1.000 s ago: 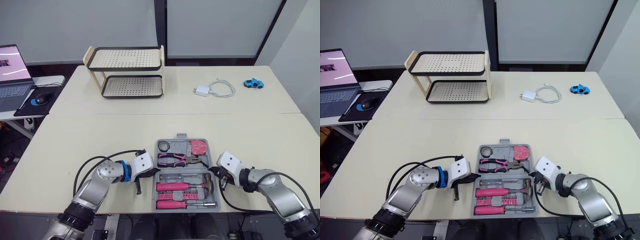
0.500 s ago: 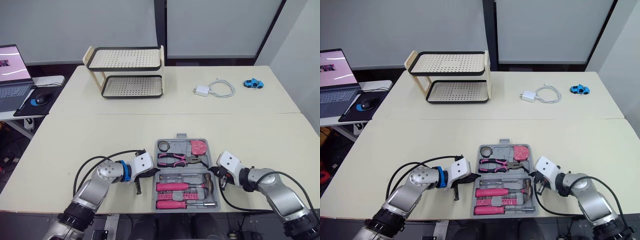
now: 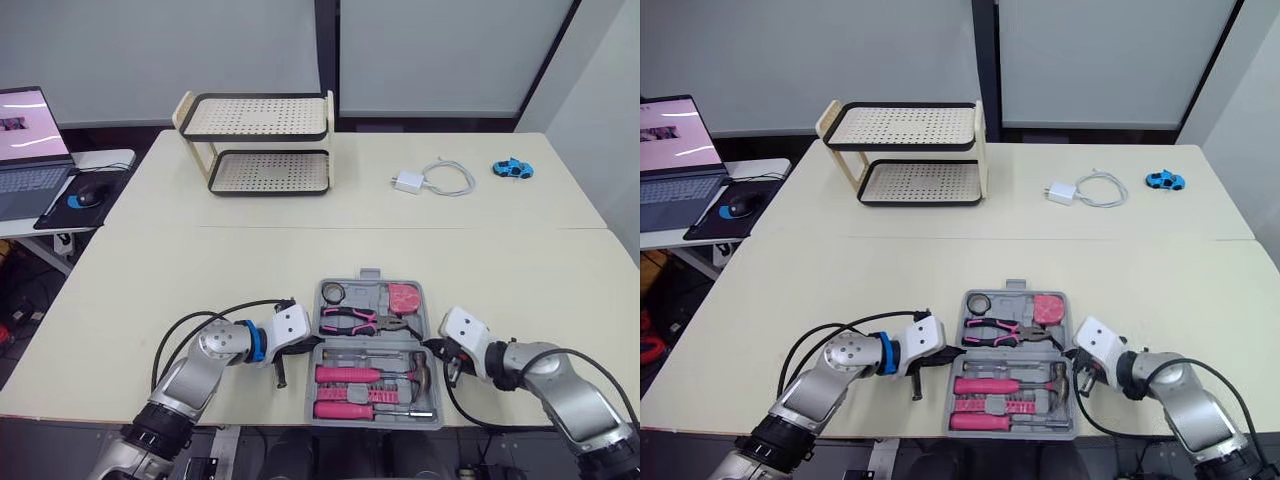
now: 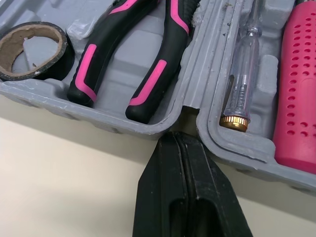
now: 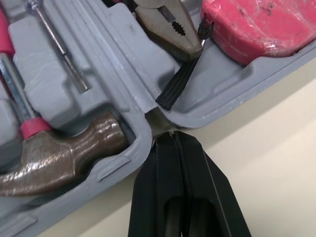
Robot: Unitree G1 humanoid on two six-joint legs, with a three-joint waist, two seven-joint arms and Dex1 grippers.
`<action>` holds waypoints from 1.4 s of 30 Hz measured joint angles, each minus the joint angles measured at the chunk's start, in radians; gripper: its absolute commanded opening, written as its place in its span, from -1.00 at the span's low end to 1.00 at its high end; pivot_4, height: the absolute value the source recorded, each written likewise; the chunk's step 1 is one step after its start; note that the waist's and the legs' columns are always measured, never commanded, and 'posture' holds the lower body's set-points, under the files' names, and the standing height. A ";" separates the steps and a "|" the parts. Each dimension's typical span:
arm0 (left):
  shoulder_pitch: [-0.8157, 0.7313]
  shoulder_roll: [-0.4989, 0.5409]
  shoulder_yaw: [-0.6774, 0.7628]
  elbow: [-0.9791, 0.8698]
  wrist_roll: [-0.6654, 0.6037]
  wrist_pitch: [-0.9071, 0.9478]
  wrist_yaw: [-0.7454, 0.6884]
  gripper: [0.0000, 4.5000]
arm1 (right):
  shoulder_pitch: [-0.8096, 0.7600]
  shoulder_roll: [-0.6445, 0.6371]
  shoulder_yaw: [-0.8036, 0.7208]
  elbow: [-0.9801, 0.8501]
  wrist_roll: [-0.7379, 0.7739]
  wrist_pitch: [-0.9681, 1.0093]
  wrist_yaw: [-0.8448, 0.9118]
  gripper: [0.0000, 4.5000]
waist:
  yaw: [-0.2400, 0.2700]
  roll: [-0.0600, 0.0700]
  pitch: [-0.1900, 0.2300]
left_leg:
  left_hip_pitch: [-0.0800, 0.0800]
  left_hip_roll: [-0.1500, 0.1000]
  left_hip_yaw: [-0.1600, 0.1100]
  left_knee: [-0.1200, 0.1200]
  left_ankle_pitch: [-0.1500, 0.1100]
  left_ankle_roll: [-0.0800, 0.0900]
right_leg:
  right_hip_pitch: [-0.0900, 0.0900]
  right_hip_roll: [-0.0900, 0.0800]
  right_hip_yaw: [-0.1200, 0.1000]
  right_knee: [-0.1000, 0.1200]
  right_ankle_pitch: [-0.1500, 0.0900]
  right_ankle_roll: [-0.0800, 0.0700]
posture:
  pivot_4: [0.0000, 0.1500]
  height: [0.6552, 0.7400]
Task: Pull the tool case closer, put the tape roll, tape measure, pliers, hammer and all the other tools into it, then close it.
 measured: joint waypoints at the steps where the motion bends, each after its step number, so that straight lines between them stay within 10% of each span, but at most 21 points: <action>1: -0.001 0.000 0.000 0.005 0.000 -0.007 0.000 -1.00 | 0.010 -0.008 -0.009 -0.012 0.005 0.005 0.005 -0.99 | 0.000 0.000 0.000 | 0.000 0.000 0.000 0.000 0.000 0.000 | 0.000 0.000 0.000 0.000 0.000 0.000 | 1.00 1.00; 42: -0.005 0.005 0.004 0.022 0.007 -0.036 -0.001 -1.00 | -0.072 -0.002 0.027 0.053 0.017 0.008 0.000 -0.99 | -0.006 0.000 0.000 | 0.000 0.000 0.000 0.000 0.000 0.000 | 0.000 0.000 0.000 0.000 0.000 0.000 | 1.00 1.00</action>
